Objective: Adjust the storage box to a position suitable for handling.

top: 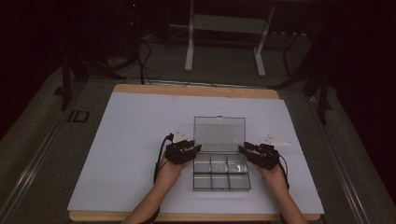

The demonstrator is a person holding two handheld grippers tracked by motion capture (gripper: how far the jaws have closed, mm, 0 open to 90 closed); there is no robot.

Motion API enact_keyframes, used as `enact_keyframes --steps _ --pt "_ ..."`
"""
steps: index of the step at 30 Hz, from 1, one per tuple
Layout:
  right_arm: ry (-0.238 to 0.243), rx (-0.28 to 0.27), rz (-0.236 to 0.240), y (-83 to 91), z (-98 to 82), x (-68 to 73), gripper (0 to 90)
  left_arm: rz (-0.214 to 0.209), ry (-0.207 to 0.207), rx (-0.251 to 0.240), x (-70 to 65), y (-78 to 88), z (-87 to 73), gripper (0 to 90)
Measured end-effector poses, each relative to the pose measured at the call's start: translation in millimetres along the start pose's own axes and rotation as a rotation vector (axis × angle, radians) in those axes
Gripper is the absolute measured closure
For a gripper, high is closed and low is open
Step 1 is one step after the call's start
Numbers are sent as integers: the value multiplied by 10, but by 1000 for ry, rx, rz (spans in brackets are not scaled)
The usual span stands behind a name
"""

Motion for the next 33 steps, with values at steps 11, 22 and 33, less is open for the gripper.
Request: enact_keyframes --steps 11,22,33 --pt "-58 27 7 -11 2 -16 627 -14 36 25 18 -20 -2 608" --pt "-77 48 11 -35 -16 -23 629 -27 81 59 54 -59 -18 561" --pt "-70 55 13 -23 -7 -9 607 -26 56 38 46 8 -13 542"
Point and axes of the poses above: each handheld gripper's, and its own axes: y roughly backward along the jaws, z roughly out of its top, x roughly to its left, the point moved 7 cm from there along -y, roughly forward along the jaws, and after that the axes turned 3 degrees about y, right-handed, at the moved point
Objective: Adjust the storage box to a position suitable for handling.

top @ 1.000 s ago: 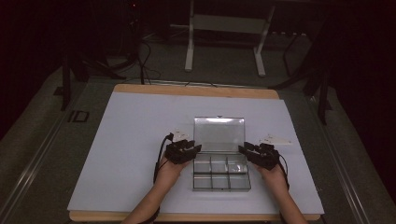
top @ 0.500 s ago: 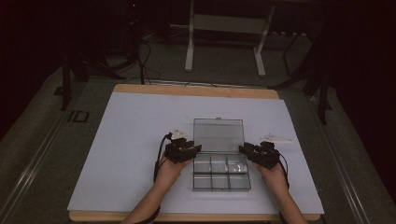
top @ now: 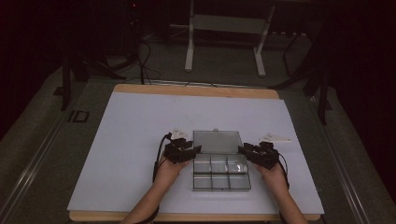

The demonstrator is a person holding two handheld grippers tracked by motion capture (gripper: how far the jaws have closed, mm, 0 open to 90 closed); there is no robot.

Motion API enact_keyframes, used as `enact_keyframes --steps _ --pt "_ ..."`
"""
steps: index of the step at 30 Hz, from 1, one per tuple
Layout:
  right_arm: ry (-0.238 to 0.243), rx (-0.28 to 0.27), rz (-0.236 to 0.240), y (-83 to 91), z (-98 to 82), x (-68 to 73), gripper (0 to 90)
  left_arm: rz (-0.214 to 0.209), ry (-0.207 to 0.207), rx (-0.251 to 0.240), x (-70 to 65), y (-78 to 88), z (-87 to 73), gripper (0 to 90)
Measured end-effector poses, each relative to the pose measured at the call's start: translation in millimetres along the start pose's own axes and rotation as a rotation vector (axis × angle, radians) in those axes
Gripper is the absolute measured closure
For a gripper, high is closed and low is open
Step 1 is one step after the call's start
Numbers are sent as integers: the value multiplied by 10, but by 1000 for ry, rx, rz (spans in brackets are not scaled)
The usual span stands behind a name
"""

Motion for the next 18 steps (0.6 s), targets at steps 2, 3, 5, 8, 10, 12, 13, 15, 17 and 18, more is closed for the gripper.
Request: enact_keyframes --steps 2,3,5,8,10,12,13,15,17,18 --pt "8 2 1 4 7 8 594 -5 -11 -2 -14 25 4 542" --pt "12 5 2 6 11 13 589 -5 -16 -1 -21 38 6 541" --pt "16 4 1 14 22 16 582 -8 -23 -2 -37 64 13 527" --pt "32 8 0 38 34 26 566 -5 -43 -9 -61 109 27 526" --pt "41 9 0 56 42 30 551 4 -59 -12 -74 133 36 527" --pt "47 9 3 72 47 29 525 1 -70 -18 -100 152 44 527" --pt "48 9 5 82 49 28 511 3 -79 -18 -111 162 46 526" --pt "57 8 8 105 50 28 480 0 -94 -20 -142 182 49 526" --pt "69 7 6 132 50 26 449 6 -111 -22 -166 202 48 505" --pt "73 4 6 148 52 24 432 4 -119 -22 -177 216 46 502"
Point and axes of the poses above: each handheld gripper's, and its own axes: y roughly backward along the jaws, z roughly out of its top, x roughly to its left, the point moved 7 cm from there along -y, roughly forward along the jaws, and after that the axes turned 3 degrees about y, right-handed, at the moved point
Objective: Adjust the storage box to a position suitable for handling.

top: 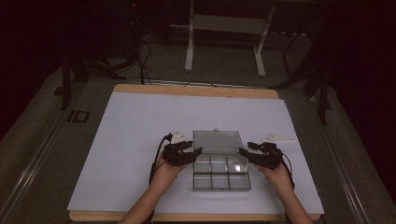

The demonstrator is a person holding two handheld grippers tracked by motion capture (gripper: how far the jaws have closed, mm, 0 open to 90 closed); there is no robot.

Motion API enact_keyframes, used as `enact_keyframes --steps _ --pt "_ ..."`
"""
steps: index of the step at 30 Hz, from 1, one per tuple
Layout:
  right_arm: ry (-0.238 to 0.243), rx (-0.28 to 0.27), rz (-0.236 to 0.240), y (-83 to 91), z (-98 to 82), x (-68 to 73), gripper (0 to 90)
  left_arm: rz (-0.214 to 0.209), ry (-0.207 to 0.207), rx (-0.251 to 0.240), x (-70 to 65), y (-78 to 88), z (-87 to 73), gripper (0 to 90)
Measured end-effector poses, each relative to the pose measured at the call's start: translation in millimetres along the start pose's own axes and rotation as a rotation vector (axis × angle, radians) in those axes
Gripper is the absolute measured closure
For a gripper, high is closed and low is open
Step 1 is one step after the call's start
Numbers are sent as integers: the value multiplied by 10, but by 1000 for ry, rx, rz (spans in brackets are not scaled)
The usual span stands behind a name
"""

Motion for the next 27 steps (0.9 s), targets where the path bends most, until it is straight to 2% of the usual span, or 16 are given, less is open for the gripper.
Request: enact_keyframes --steps 5,12,14,15,16,17,18,25,27 --pt "36 -7 -2 79 3 0 360 5 -27 -3 -13 72 -18 468" --pt "69 -10 5 177 -16 7 282 -14 -30 -8 10 177 -75 372" --pt "69 -7 7 201 -31 -1 274 -18 -28 -15 19 207 -87 341" --pt "68 -7 8 214 -40 -7 273 -41 -33 -13 17 223 -100 314" --pt "68 -5 9 226 -51 -14 273 -41 -33 -13 17 223 -100 249" --pt "68 -5 9 226 -51 -14 273 -68 -40 -16 11 239 -110 249" --pt "67 -3 9 238 -63 -20 273 -75 -36 -22 10 256 -118 233" --pt "79 18 -4 328 -163 -83 276 -85 -26 -27 41 309 -204 110" --pt "77 23 -5 354 -195 -103 278 -88 -19 -26 60 321 -231 48"
Point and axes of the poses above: each handheld gripper's, and its own axes: y roughly backward along the jaws, z roughly out of its top, x roughly to its left, the point moved 7 cm from there along -y, roughly forward along the jaws, and after that the axes turned 3 degrees about y, right-handed, at the moved point
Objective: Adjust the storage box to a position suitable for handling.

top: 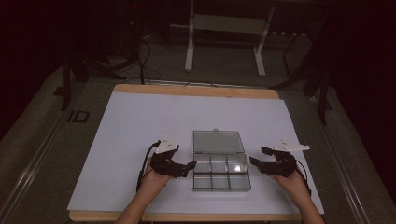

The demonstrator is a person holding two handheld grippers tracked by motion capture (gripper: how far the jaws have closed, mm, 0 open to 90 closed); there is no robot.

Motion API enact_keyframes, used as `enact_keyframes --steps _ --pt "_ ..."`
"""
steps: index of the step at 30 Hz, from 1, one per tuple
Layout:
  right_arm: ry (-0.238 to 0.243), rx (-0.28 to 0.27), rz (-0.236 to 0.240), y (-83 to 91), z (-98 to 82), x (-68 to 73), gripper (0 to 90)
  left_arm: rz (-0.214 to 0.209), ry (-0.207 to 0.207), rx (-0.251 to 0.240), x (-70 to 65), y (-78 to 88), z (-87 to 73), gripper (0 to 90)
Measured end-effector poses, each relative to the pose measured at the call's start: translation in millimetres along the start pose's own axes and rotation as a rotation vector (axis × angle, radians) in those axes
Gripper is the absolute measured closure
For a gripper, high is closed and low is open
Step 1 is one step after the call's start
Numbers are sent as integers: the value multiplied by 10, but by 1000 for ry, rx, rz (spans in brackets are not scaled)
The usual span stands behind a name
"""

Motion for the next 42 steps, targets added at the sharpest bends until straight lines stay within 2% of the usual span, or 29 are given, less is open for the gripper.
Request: enact_keyframes --steps 6,11,16,22,29,36,37,38,40,41,42 --pt "5 28 -16 87 -130 -84 329 17 2 2 41 55 -88 33" --pt "17 51 -36 153 -242 -137 425 26 14 2 64 101 -163 34" --pt "4 53 -51 192 -340 -150 457 36 16 11 67 133 -243 34" --pt "-3 86 -68 117 -468 -133 456 39 27 20 79 144 -329 34" --pt "33 126 -92 -8 -554 -76 459 42 32 13 101 146 -338 34" --pt "54 124 -123 -17 -552 -86 606 50 42 18 122 135 -365 34" --pt "71 125 -117 -26 -545 -65 659 53 43 17 127 133 -367 34" --pt "71 125 -117 -26 -545 -65 659 53 44 18 131 131 -368 34" --pt "74 124 -106 -37 -540 -63 701 54 48 18 136 127 -369 34" --pt "69 124 -101 -45 -534 -74 749 54 49 16 136 128 -368 34" --pt "69 124 -101 -45 -534 -74 749 52 46 16 134 129 -368 34"
Point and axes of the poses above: each handheld gripper's, and its own axes: y roughly backward along the jaws, z roughly out of its top, x roughly to its left, the point moved 7 cm from there along -y, roughly forward along the jaws, and after that the axes turned 3 degrees about y, right-handed, at the moved point
